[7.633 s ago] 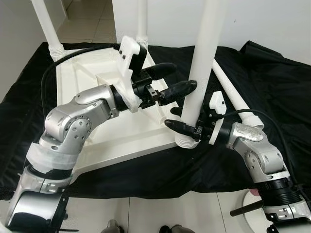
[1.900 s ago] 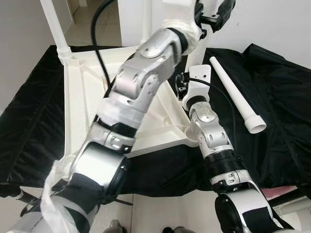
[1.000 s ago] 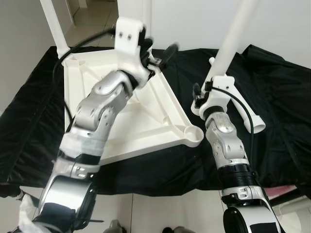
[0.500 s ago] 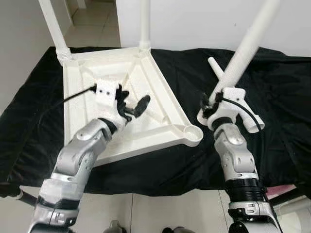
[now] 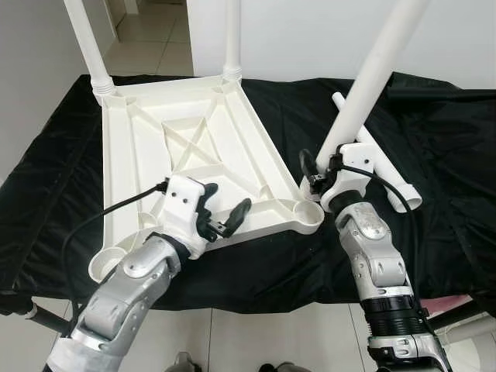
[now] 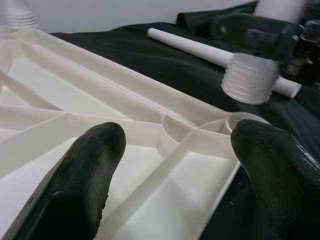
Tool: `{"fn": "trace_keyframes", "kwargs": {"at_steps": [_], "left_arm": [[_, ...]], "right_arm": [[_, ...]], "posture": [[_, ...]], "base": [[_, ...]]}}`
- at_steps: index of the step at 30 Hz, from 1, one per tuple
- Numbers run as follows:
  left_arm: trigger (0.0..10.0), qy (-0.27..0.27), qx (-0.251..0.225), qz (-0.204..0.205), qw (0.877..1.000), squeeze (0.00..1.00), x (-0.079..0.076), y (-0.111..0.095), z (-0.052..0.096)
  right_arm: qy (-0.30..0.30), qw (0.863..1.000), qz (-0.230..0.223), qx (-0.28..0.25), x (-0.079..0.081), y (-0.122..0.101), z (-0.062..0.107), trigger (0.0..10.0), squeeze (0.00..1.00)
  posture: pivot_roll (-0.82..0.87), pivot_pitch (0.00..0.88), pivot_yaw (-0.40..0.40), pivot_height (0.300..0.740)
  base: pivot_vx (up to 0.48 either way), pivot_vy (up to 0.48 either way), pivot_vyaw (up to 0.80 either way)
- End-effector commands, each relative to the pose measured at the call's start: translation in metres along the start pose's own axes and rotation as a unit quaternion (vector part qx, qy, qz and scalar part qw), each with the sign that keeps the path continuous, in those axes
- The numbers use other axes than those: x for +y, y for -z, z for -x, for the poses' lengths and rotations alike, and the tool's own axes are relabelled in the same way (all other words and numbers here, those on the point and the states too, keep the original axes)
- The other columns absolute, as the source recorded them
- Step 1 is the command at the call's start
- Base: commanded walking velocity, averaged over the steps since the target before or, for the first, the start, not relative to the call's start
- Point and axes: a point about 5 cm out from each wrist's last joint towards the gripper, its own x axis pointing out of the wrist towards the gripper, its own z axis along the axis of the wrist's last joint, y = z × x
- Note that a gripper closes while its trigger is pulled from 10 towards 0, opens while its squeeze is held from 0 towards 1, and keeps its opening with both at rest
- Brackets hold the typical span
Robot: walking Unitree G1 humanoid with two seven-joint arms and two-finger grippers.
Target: Building children table
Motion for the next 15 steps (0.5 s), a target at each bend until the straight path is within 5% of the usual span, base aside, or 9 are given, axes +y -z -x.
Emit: {"fn": "trace_keyframes", "kwargs": {"at_steps": [1, 6, 15], "left_arm": [[10.0, 0.124, 0.007, -0.024, 0.992, 0.0, -0.017, 0.002, 0.003], [10.0, 0.164, 0.01, -0.043, 0.986, 0.0, -0.036, 0.002, -0.002], [10.0, 0.168, 0.015, -0.031, 0.985, 0.0, -0.044, 0.001, -0.011]], "right_arm": [[-0.006, 1.0, 0.003, -0.009, 0.001, -0.002, 0.002, 10.0, 0.0], [-0.023, 1.0, 0.011, -0.001, 0.004, 0.004, 0.006, 10.0, 0.0], [-0.041, 0.999, 0.021, 0.028, 0.003, 0.024, 0.017, 10.0, 0.0]], "posture": [[-0.03, 0.075, -0.019, 0.74], [-0.03, 0.085, -0.023, 0.74], [-0.04, 0.096, -0.024, 0.74]], "base": [[0.0, 0.0, 0.0], [0.0, 0.0, 0.0], [0.0, 0.0, 0.0]]}}
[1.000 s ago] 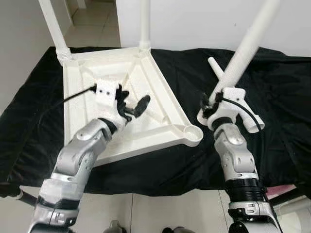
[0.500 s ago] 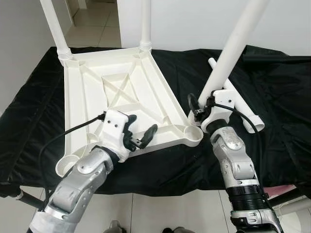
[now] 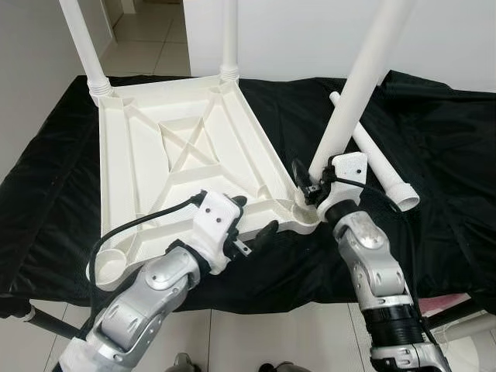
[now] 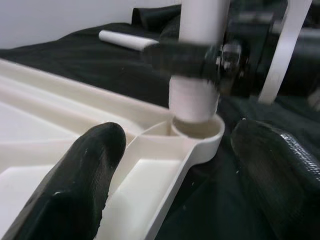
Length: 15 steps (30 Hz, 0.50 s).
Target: Building children table
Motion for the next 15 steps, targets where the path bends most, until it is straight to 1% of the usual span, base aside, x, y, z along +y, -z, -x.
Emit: {"fn": "trace_keyframes", "kwargs": {"at_steps": [1, 5, 6, 8, 15], "left_arm": [[10.0, 0.101, 0.007, 0.004, 0.995, 0.0, -0.013, 0.0, -0.001], [10.0, 0.103, 0.006, 0.002, 0.995, 0.0, -0.013, -0.002, -0.003], [10.0, 0.105, 0.007, 0.002, 0.994, 0.0, -0.012, -0.003, -0.003], [10.0, 0.107, 0.009, -0.001, 0.994, 0.0, -0.012, -0.004, -0.002], [10.0, 0.109, 0.012, -0.006, 0.994, 0.0, -0.013, -0.004, -0.002]], "right_arm": [[-0.011, 1.0, 0.01, 0.014, 0.0, 0.011, 0.005, 10.0, 0.0], [-0.028, 0.999, 0.016, 0.024, 0.002, 0.018, 0.007, 10.0, 0.0], [-0.035, 0.999, 0.022, 0.029, 0.004, 0.021, 0.007, 10.0, 0.0], [-0.06, 0.996, 0.048, 0.041, 0.006, 0.028, 0.008, 10.0, 0.0], [-0.083, 0.992, 0.076, 0.05, 0.006, 0.032, 0.009, 10.0, 0.0]], "posture": [[-0.04, 0.098, -0.022, 0.74], [-0.04, 0.101, -0.021, 0.74], [-0.04, 0.101, -0.021, 0.74], [-0.04, 0.108, -0.02, 0.74], [-0.03, 0.115, -0.021, 0.74]], "base": [[0.0, 0.0, 0.0], [0.0, 0.0, 0.0], [0.0, 0.0, 0.0], [0.0, 0.0, 0.0], [0.0, 0.0, 0.0]]}}
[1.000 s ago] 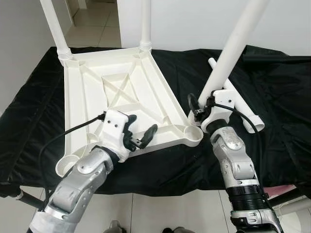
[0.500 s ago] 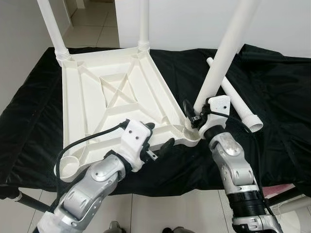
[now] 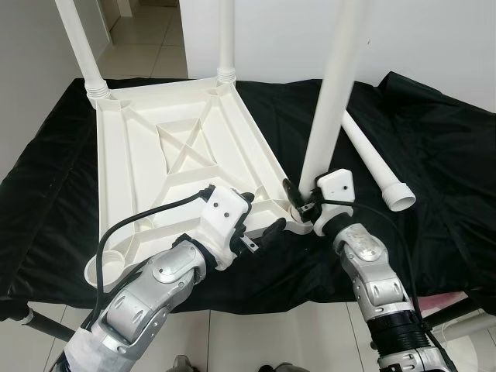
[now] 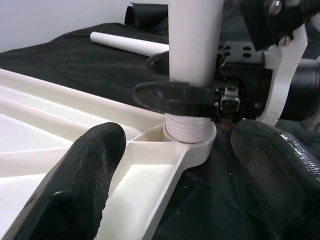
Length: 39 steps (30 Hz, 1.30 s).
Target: Building children table
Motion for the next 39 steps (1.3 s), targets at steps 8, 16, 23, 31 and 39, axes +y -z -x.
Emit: {"fn": "trace_keyframes", "kwargs": {"at_steps": [8, 16, 23, 31, 39], "left_arm": [[10.0, 0.09, 0.001, 0.001, 0.996, 0.0, -0.011, -0.004, 0.001], [10.0, 0.091, 0.0, -0.001, 0.996, 0.0, -0.01, -0.006, 0.0], [10.0, 0.092, -0.002, -0.002, 0.996, 0.0, -0.009, -0.008, 0.0], [10.0, 0.093, -0.002, -0.003, 0.996, 0.0, -0.009, -0.009, 0.0], [10.0, 0.095, -0.003, -0.001, 0.995, 0.0, -0.01, -0.011, -0.001]], "right_arm": [[-0.058, 0.997, 0.024, 0.045, 0.008, 0.023, 0.011, 10.0, 0.0], [-0.068, 0.996, 0.05, 0.044, 0.006, 0.025, 0.011, 10.0, 0.0], [-0.076, 0.996, 0.044, 0.028, 0.009, 0.027, 0.014, 10.0, 0.0], [-0.027, 0.998, -0.065, 0.004, 0.003, 0.03, 0.019, 10.0, 0.0], [-0.004, 0.998, -0.048, 0.04, -0.004, 0.035, 0.014, 10.0, 0.0]], "posture": [[-0.04, 0.121, -0.02, 0.74], [-0.03, 0.124, -0.012, 0.74], [-0.03, 0.124, -0.008, 0.74], [-0.03, 0.124, -0.004, 0.74], [-0.03, 0.125, -0.005, 0.74]], "base": [[0.0, 0.0, 0.0], [0.0, 0.0, 0.0], [0.0, 0.0, 0.0], [0.0, 0.0, 0.0], [0.0, 0.0, 0.0]]}}
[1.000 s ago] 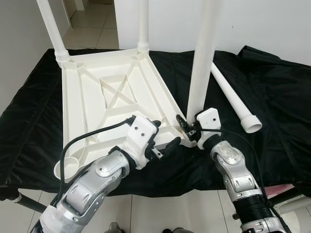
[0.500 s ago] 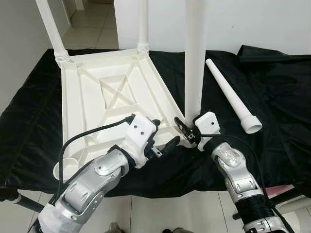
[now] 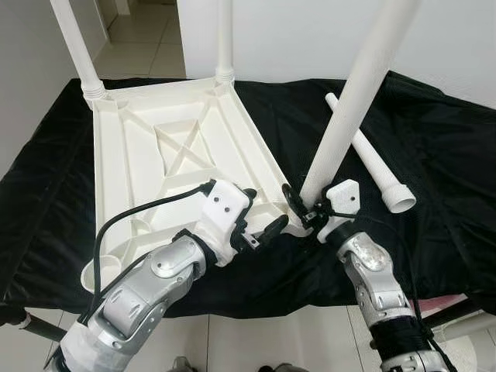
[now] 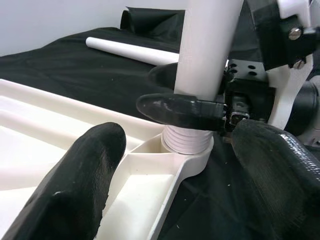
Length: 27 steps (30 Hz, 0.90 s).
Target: Building children table
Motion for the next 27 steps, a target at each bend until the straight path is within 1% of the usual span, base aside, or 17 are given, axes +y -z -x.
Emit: {"fn": "trace_keyframes", "kwargs": {"at_steps": [1, 5, 7, 10, 13, 14, 16, 17, 24, 27], "left_arm": [[10.0, 0.082, -0.001, -0.006, 0.997, 0.0, -0.01, -0.004, 0.0], [10.0, 0.081, -0.003, -0.003, 0.997, 0.0, -0.011, -0.004, 0.0], [10.0, 0.081, -0.003, -0.004, 0.997, 0.0, -0.011, -0.004, 0.001], [10.0, 0.08, -0.003, -0.004, 0.997, 0.0, -0.011, -0.004, 0.001], [10.0, 0.078, -0.003, -0.003, 0.997, 0.0, -0.011, -0.005, 0.001], [10.0, 0.077, -0.004, -0.002, 0.997, 0.0, -0.011, -0.005, 0.001], [10.0, 0.077, -0.004, -0.002, 0.997, 0.0, -0.011, -0.005, 0.001], [10.0, 0.077, -0.004, -0.002, 0.997, 0.0, -0.011, -0.005, 0.001], [10.0, 0.076, -0.005, 0.0, 0.997, 0.0, -0.011, -0.006, 0.002], [10.0, 0.075, -0.005, -0.001, 0.997, 0.0, -0.011, -0.006, 0.002]], "right_arm": [[0.008, 0.998, -0.015, 0.064, -0.002, 0.021, 0.007, 10.0, 0.0], [0.002, 0.996, -0.024, 0.084, -0.003, 0.022, 0.002, 10.0, 0.0], [0.006, 0.995, -0.04, 0.096, -0.003, 0.023, 0.0, 10.0, 0.0], [0.007, 0.994, -0.044, 0.098, -0.003, 0.023, -0.001, 10.0, 0.0], [0.007, 0.992, -0.054, 0.114, -0.001, 0.026, -0.002, 10.0, 0.0], [0.01, 0.99, -0.07, 0.126, 0.0, 0.028, -0.004, 10.0, 0.0], [0.012, 0.989, -0.071, 0.129, 0.0, 0.028, -0.005, 10.0, 0.0], [0.016, 0.988, -0.079, 0.133, 0.0, 0.029, -0.005, 10.0, 0.0], [0.032, 0.984, -0.081, 0.153, -0.005, 0.031, -0.006, 10.0, 0.0], [0.04, 0.985, -0.077, 0.146, -0.005, 0.029, -0.006, 10.0, 0.0]], "posture": [[-0.03, 0.125, -0.006, 0.74], [-0.03, 0.126, -0.009, 0.74], [-0.03, 0.127, -0.01, 0.74], [-0.03, 0.126, -0.011, 0.74], [-0.02, 0.127, -0.013, 0.74], [-0.02, 0.128, -0.015, 0.74], [-0.02, 0.128, -0.015, 0.74], [-0.02, 0.129, -0.016, 0.74], [-0.02, 0.131, -0.018, 0.74], [-0.02, 0.13, -0.018, 0.74]], "base": [[0.0, 0.0, 0.0], [0.0, 0.0, 0.0], [0.0, 0.0, 0.0], [0.0, 0.0, 0.0], [0.0, 0.0, 0.0], [0.0, 0.0, 0.0], [0.0, 0.0, 0.0], [0.0, 0.0, 0.0], [0.0, 0.0, 0.0], [0.0, 0.0, 0.0]]}}
